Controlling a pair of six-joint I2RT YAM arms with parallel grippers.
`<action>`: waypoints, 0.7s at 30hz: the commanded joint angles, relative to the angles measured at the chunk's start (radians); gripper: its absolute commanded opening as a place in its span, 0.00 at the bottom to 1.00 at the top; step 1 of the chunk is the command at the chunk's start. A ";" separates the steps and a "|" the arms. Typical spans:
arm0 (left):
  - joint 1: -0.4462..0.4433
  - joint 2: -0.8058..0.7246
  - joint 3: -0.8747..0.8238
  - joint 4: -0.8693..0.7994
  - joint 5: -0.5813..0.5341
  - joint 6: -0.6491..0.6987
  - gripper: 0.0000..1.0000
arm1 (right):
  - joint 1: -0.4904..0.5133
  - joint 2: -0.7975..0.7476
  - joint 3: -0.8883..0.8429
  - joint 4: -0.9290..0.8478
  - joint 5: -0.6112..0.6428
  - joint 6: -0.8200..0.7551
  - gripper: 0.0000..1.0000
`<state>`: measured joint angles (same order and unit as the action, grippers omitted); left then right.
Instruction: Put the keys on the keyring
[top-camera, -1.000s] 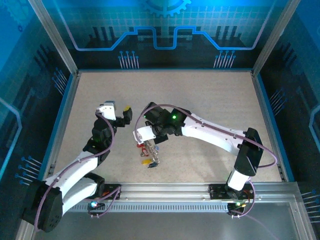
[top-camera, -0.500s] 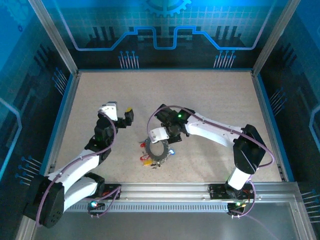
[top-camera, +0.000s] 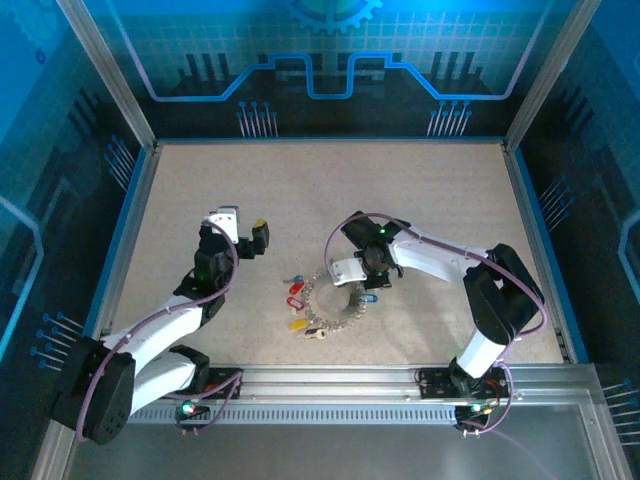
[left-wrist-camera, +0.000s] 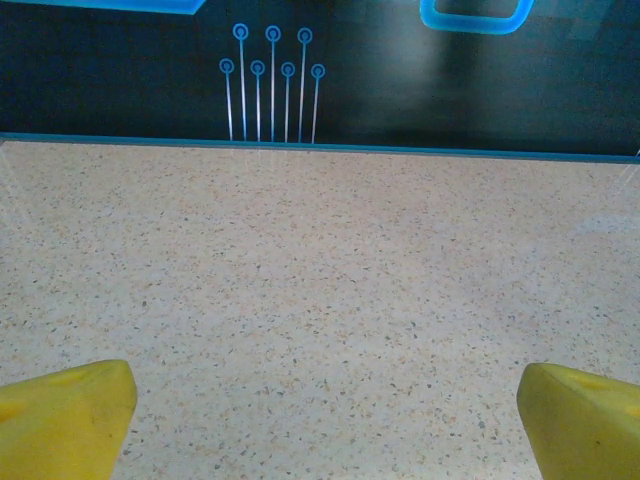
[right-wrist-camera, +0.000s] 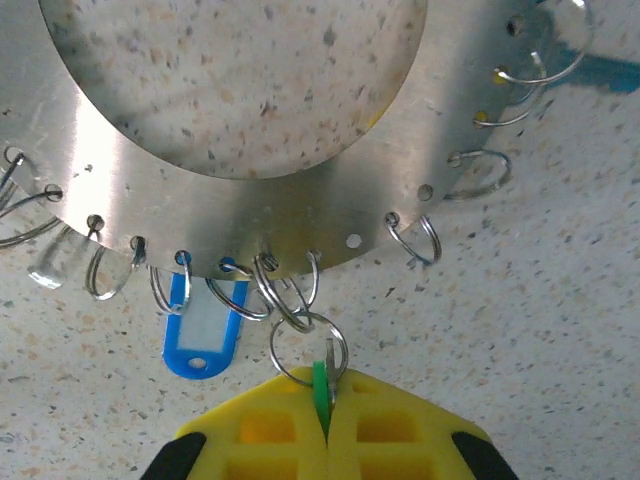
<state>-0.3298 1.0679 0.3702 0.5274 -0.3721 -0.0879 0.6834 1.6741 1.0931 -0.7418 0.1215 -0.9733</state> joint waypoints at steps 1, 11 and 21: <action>0.008 0.003 -0.008 0.013 -0.033 0.011 0.99 | -0.036 0.017 -0.045 0.045 -0.027 -0.024 0.00; -0.024 -0.005 -0.011 0.013 -0.100 0.050 0.99 | -0.097 0.025 -0.137 0.139 -0.041 -0.007 0.10; -0.023 -0.018 -0.019 0.010 -0.139 0.044 0.99 | -0.152 -0.046 -0.125 0.101 -0.160 0.025 1.00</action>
<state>-0.3508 1.0668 0.3576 0.5278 -0.4763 -0.0505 0.5549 1.6798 0.9722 -0.6197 0.0380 -0.9680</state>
